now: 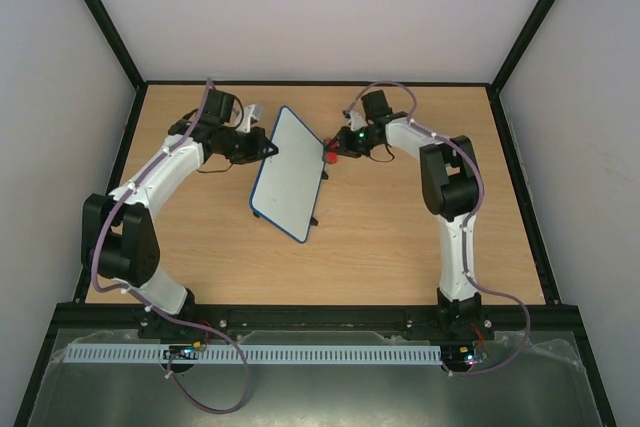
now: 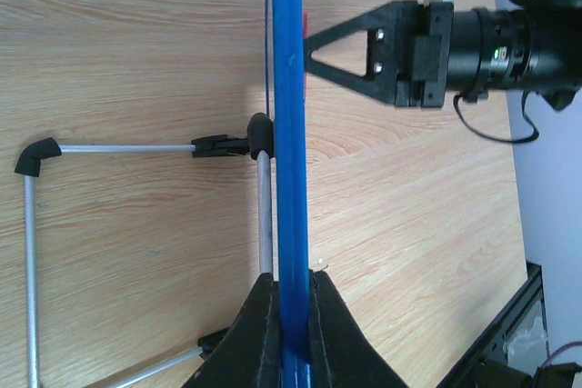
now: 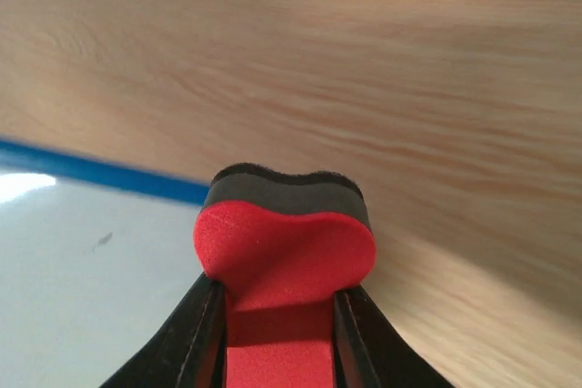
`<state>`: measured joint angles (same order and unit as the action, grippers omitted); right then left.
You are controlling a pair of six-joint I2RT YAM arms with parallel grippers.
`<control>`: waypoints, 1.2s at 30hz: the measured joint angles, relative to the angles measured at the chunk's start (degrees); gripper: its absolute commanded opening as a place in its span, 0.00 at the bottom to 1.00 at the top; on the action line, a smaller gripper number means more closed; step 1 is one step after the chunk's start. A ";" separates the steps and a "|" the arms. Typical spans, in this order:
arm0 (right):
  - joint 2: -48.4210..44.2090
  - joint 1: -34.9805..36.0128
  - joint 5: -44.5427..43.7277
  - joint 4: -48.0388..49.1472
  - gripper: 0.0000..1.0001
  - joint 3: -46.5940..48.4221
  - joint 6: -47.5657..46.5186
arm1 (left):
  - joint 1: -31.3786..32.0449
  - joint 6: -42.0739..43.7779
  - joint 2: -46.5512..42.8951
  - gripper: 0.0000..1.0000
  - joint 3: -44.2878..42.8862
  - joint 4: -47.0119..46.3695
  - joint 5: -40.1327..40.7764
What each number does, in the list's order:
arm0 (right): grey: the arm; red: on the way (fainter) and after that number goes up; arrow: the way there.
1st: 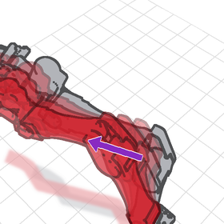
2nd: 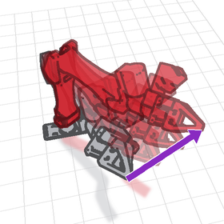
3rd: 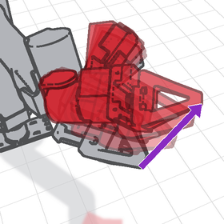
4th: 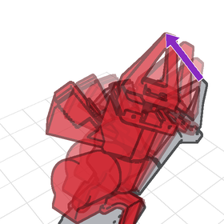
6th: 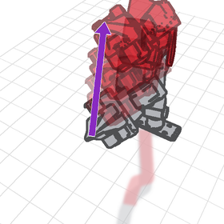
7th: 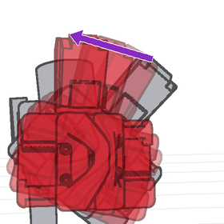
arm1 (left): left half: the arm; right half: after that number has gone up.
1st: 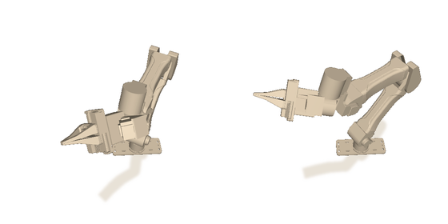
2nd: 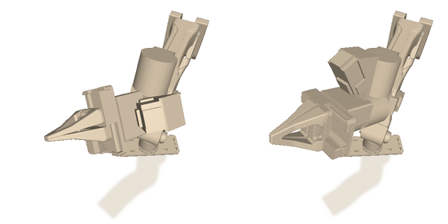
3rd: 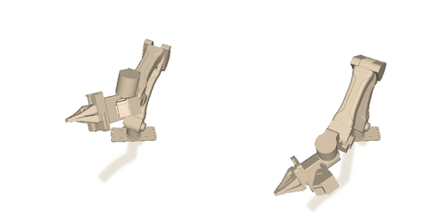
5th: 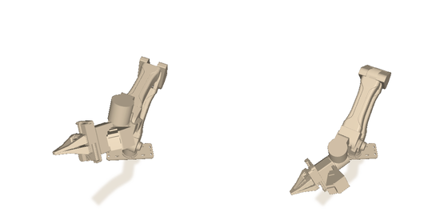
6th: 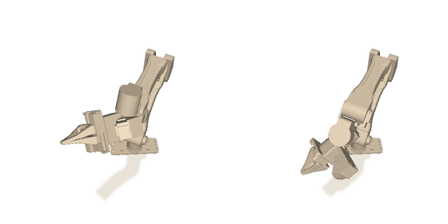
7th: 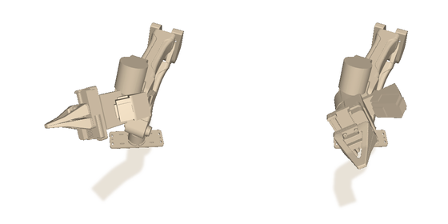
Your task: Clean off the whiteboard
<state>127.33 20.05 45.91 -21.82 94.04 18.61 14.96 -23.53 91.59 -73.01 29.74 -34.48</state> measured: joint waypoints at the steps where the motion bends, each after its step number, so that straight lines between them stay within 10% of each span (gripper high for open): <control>1: 0.00 -0.83 -0.11 -0.26 0.02 0.00 -0.24 | 0.22 0.13 0.07 0.02 0.00 -0.11 -0.22; 27: -35.87 -9.90 -15.47 -23.39 0.02 -20.33 -36.72 | 0.61 0.44 0.98 0.03 -0.96 0.17 -0.87; 36: -43.39 -9.81 -29.29 -34.18 0.02 -25.86 -51.10 | 0.68 0.44 1.14 0.17 -1.16 0.13 -2.40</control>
<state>83.94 10.24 16.62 -56.01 68.18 -32.49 15.64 -23.09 92.73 -74.17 29.87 -36.88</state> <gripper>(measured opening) 0.210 0.114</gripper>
